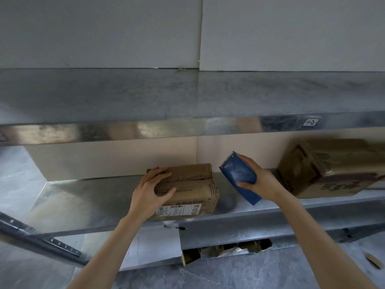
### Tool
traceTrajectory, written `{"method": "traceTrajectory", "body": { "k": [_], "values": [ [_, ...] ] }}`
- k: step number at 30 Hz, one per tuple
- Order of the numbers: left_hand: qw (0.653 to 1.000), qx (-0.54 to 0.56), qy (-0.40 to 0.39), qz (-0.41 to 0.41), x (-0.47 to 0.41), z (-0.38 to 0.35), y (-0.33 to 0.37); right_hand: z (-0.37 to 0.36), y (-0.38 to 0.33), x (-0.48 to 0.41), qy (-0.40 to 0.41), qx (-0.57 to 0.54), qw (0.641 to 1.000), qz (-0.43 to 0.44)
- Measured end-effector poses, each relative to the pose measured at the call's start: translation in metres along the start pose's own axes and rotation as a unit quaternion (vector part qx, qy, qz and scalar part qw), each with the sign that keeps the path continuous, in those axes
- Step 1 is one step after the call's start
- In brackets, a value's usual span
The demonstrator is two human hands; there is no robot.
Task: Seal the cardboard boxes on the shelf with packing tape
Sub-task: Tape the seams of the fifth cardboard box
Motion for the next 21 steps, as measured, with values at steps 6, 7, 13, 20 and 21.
{"method": "traceTrajectory", "body": {
  "k": [6,7,13,20,21],
  "values": [
    [0.999,0.031,-0.032,-0.012,-0.001,-0.003,-0.002,0.013,-0.072,-0.005,0.005,-0.033,0.997,0.076],
    [0.999,0.039,-0.029,-0.012,-0.001,-0.003,-0.003,0.010,-0.088,-0.008,-0.006,-0.016,0.996,0.086],
    [0.998,0.042,0.004,0.035,0.002,0.005,-0.009,-0.025,-0.159,-0.040,-0.035,0.104,0.984,0.138],
    [0.997,0.067,-0.020,0.033,0.009,0.012,-0.018,-0.070,-0.167,-0.057,-0.116,0.105,0.977,0.144],
    [0.996,0.073,-0.020,0.036,0.008,0.012,-0.020,-0.074,-0.166,-0.058,-0.128,0.095,0.976,0.147]
  ]
}}
Point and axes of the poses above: each hand's wrist, its own x-axis away from the middle knuckle, its own z-axis out of the back of the hand, y = z × x, the point moved 7 cm from there along -x, towards the middle knuckle, and after that the axes turned 9 degrees about z, right-handed, at the moved point
